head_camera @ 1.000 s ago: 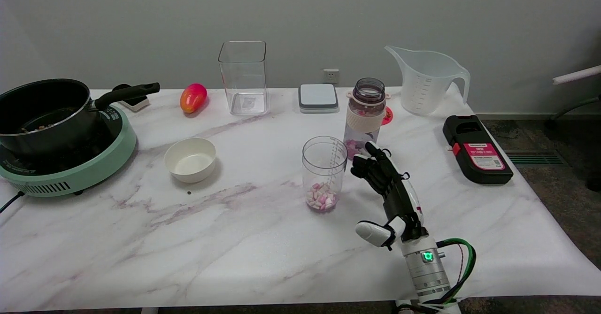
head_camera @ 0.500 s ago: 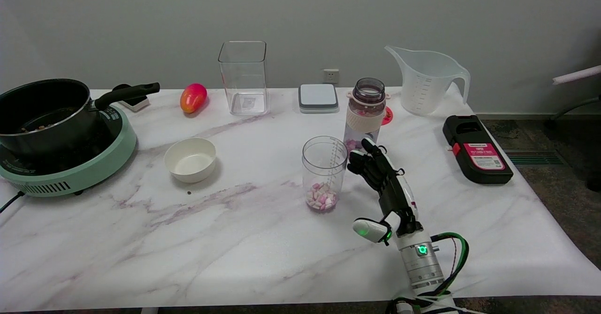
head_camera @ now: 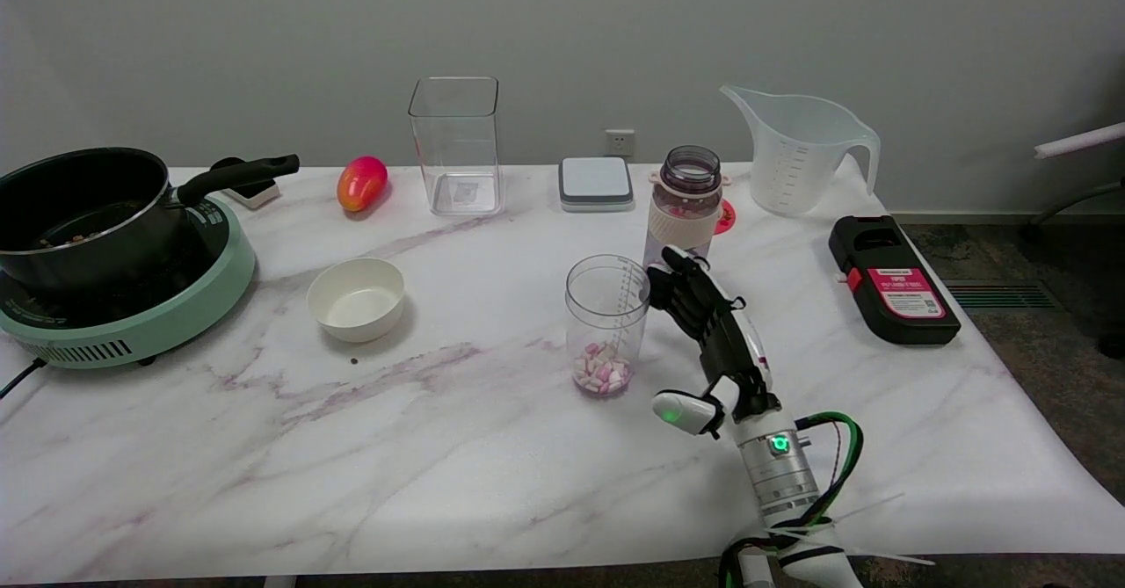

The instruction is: Pick up the measuring cup.

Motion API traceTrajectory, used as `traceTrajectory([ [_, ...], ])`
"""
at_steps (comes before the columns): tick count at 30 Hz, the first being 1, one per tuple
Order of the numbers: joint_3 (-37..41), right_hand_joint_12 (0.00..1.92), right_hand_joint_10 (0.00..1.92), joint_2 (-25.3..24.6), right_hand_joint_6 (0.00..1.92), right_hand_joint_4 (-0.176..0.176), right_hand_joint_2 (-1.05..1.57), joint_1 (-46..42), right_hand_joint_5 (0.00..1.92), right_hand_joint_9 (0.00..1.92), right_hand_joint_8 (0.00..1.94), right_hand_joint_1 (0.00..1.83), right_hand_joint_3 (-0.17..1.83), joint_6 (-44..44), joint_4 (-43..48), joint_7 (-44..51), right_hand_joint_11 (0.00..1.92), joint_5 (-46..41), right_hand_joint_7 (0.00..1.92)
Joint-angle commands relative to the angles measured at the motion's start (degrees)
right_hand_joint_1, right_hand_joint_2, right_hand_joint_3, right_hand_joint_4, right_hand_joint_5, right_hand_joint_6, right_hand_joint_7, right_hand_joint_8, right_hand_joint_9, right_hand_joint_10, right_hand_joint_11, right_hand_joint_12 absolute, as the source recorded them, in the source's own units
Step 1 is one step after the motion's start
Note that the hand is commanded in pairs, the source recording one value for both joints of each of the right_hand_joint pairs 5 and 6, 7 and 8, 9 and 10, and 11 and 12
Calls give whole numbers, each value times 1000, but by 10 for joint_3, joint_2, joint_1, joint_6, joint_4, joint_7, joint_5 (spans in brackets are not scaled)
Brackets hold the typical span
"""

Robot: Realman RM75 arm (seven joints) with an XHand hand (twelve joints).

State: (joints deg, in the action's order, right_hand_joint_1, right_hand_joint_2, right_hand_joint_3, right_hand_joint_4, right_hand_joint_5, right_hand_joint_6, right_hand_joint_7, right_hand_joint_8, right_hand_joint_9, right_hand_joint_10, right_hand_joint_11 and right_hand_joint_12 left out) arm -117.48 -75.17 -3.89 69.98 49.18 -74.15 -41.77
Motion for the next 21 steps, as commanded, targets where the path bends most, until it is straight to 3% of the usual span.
traceTrajectory([
  [1,-1,443,413,5,353,0,-529,32,353,413,430,1082,1099,-39,-9,-45,443,2,430],
  [13,-3,460,430,10,429,0,-451,51,429,430,430,1103,1043,-70,4,-59,460,3,430],
  [21,-3,470,439,7,449,0,-459,55,449,439,433,1121,1137,-88,-2,-101,470,31,433],
])
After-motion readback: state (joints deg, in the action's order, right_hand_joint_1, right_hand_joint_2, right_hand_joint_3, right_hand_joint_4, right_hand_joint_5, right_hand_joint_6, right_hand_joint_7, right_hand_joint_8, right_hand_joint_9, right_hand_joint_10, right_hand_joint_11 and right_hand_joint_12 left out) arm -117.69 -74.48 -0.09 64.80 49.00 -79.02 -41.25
